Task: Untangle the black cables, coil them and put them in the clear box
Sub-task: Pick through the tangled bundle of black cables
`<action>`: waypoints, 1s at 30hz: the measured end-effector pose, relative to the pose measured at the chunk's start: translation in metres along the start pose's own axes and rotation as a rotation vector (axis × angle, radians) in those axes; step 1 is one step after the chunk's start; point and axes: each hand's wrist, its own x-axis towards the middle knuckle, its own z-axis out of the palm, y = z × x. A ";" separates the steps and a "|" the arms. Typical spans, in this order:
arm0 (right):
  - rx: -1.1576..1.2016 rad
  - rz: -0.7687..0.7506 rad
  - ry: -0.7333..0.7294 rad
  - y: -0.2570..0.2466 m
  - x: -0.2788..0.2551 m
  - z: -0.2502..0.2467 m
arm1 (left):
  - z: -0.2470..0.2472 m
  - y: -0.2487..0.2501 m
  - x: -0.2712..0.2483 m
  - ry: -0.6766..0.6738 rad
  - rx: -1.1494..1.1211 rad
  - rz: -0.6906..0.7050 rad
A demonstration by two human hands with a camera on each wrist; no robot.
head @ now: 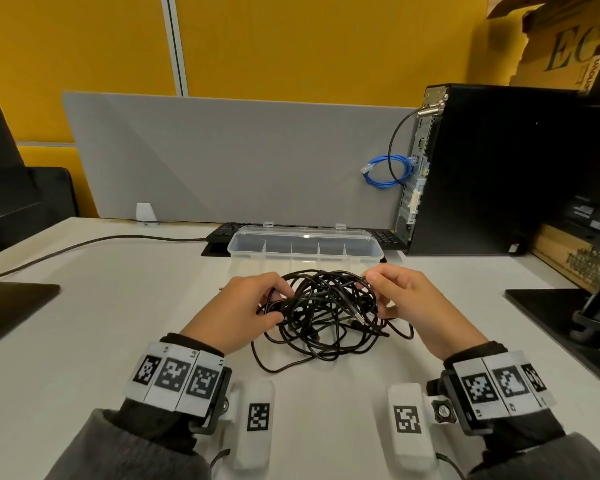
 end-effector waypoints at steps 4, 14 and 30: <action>0.021 0.044 0.080 0.002 0.002 -0.004 | 0.003 0.003 0.000 0.016 -0.327 -0.036; 0.019 0.091 0.083 0.002 0.003 -0.005 | 0.000 0.004 0.003 0.133 -1.231 -0.295; -0.002 0.068 0.081 0.002 0.003 -0.007 | 0.000 0.010 0.003 0.099 -1.003 -0.212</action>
